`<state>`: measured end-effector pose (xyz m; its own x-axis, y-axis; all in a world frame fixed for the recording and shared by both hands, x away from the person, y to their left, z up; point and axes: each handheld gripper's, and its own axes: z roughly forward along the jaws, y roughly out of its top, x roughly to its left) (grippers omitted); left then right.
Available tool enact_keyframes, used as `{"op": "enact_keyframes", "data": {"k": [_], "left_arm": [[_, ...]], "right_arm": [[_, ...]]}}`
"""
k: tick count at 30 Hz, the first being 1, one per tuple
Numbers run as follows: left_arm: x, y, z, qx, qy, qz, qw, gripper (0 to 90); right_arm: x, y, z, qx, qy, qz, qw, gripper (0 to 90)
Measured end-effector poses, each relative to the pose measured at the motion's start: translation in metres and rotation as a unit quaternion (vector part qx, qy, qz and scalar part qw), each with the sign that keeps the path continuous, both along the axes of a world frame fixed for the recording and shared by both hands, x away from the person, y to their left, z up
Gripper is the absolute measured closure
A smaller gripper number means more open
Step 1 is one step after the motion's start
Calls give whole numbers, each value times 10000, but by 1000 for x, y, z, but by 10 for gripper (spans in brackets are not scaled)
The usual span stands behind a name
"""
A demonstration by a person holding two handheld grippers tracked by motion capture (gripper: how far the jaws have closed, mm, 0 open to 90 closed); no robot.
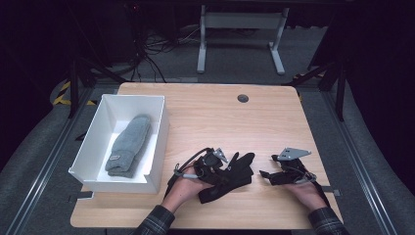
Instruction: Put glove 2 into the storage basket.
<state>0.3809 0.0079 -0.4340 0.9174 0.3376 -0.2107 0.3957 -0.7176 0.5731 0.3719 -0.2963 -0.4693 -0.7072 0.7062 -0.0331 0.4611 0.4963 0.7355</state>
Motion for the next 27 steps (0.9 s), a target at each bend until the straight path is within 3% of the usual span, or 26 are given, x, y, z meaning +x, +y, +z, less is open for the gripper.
{"op": "enact_keyframes", "data": {"k": [7, 11, 15, 16, 19, 21, 27], "left_arm": [[-3, 8, 23, -103, -59, 169, 9998, 673], [-2, 18, 49, -123, -146, 304, 9994, 673], [0, 25, 62, -152, -198, 404, 9989, 673], [1, 31, 72, -192, -214, 470, 9985, 673], [1, 35, 80, -225, -237, 511, 9982, 673], [3, 44, 94, -305, -269, 603, 9974, 673], [7, 60, 112, -397, -357, 781, 9955, 673]], "right_arm": [[0, 0, 0, 2, 3, -2, 10000, 182], [0, 0, 0, 2, 2, -4, 10000, 182], [0, 0, 0, 3, 3, -4, 10000, 181], [0, 0, 0, 4, 6, -5, 10000, 182], [0, 0, 0, 9, 6, -9, 10000, 182], [0, 0, 0, 9, 4, -12, 10000, 182], [0, 0, 0, 10, 8, -17, 10000, 182]]}}
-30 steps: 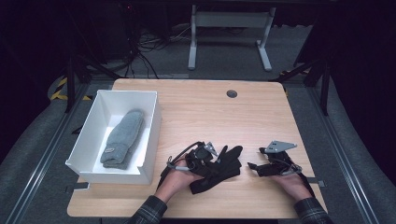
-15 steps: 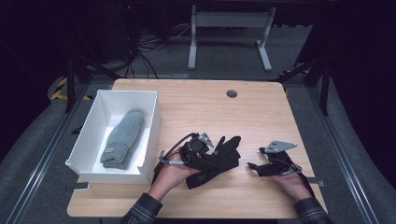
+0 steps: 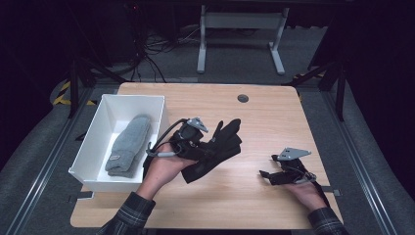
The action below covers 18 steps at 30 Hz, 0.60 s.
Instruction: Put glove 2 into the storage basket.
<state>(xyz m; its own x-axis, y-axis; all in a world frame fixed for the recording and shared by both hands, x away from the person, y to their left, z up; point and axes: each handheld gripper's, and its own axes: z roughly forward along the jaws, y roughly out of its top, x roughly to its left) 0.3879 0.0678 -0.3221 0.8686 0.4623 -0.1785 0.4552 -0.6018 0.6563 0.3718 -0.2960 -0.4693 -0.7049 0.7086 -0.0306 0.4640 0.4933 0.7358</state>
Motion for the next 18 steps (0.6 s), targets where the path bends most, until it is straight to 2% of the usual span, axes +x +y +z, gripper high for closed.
{"op": "enact_keyframes", "data": {"k": [4, 12, 13, 15, 18], "left_arm": [[5, 13, 11, -49, 5, 147, 9999, 673], [14, 50, 32, -66, -138, 593, 9981, 673], [14, 50, 32, -66, -138, 593, 9981, 673], [17, 66, 38, -90, -182, 804, 9966, 673], [18, 79, 41, -103, -191, 963, 9951, 673]], "right_arm": [[0, 0, 0, -2, -1, -6, 10000, 181], [0, 0, 0, 0, 1, -12, 10000, 181], [0, 0, 0, 0, 1, -12, 10000, 181], [0, 0, 0, -2, -1, -10, 10000, 182], [0, 0, 0, -1, -1, -11, 10000, 181]]}}
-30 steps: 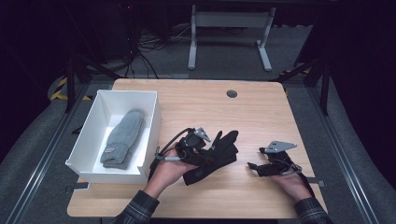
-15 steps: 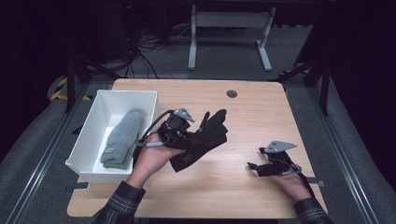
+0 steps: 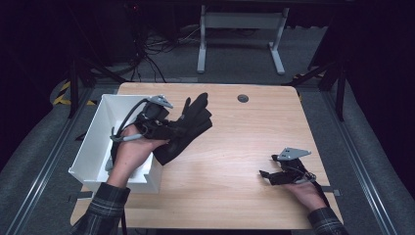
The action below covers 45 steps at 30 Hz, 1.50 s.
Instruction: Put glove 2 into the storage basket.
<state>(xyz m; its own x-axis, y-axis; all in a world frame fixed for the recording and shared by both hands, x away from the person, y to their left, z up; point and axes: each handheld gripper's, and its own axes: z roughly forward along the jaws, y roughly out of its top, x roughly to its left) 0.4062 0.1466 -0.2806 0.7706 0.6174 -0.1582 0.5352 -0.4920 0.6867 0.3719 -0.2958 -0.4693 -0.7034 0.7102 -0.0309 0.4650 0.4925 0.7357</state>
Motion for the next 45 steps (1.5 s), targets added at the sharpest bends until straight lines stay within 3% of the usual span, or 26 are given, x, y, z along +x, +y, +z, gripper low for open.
{"op": "enact_keyframes", "data": {"k": [9, 13, 20, 31, 38, 41, 45], "left_arm": [[2, 51, 6, -62, -32, 588, 9982, 674], [2, 75, 5, -153, -43, 911, 9957, 673], [5, 104, -9, -95, 69, 1412, 9899, 673], [14, 126, -47, 97, 344, 1881, 9815, 673], [20, 129, -66, 244, 515, 1984, 9785, 672], [22, 130, -77, 302, 633, 2073, 9758, 670], [25, 133, -88, 328, 747, 2089, 9745, 666]], "right_arm": [[0, 0, 0, 0, 2, -11, 10000, 181], [0, 0, 0, 0, -1, -11, 10000, 181], [0, 0, 0, 0, 0, -11, 10000, 181], [0, 0, 0, 0, 0, -12, 10000, 181], [0, 0, 0, 1, -1, -9, 10000, 181], [0, 0, 0, 1, 1, -13, 10000, 181], [0, 0, 0, 2, 1, -11, 10000, 181]]}}
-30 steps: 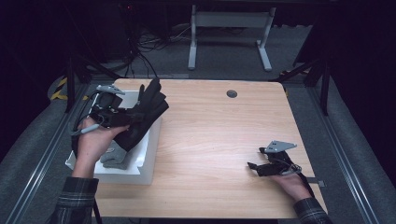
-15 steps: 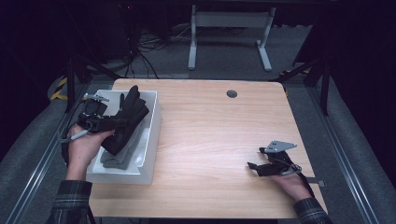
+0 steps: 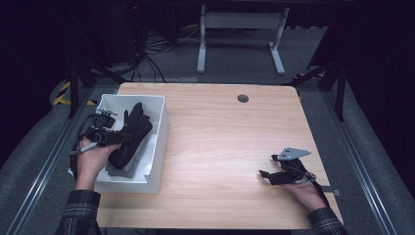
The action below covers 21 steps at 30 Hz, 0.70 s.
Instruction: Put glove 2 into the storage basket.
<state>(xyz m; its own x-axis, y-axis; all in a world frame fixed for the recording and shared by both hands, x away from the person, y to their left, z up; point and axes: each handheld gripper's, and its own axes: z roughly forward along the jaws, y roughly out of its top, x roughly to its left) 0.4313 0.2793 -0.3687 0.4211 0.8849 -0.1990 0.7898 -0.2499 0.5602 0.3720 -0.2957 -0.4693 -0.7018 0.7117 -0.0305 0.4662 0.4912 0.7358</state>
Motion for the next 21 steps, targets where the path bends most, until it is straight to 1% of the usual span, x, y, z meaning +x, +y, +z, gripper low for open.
{"op": "enact_keyframes", "data": {"k": [4, 7, 9, 11, 12, 14, 16, 18, 20, 21], "left_arm": [[2, 1, -9, 15, 114, -1, 9999, 656], [3, 0, -13, 47, 81, 78, 9999, 623], [4, 0, -14, 105, 90, 81, 9999, 564], [4, -1, -13, 179, 54, 130, 9997, 482], [4, -1, -12, 249, 37, 165, 9995, 437], [4, -2, -11, 322, -42, 235, 9992, 365], [4, -2, -9, 301, -103, 270, 9991, 297], [3, -3, -5, 343, -210, 321, 9987, 230], [3, -3, -1, 315, -318, 323, 9985, 191], [2, -3, 2, 296, -356, 323, 9984, 185]], "right_arm": [[0, 0, 0, 0, 0, 0, 10000, 181], [0, 0, 0, -4, -9, 1, 10000, 181], [0, 0, 0, -5, -11, 4, 10000, 181], [0, 0, 0, -2, -8, 0, 10000, 181], [0, 0, 0, -2, -8, 0, 10000, 181], [0, 0, 0, -3, -9, 2, 10000, 181], [0, 0, 0, -3, -9, 1, 10000, 181], [0, 0, 0, -4, -9, 0, 10000, 181], [0, 0, 0, -3, -9, 2, 10000, 181], [0, 0, 0, -3, -11, 4, 10000, 181]]}}
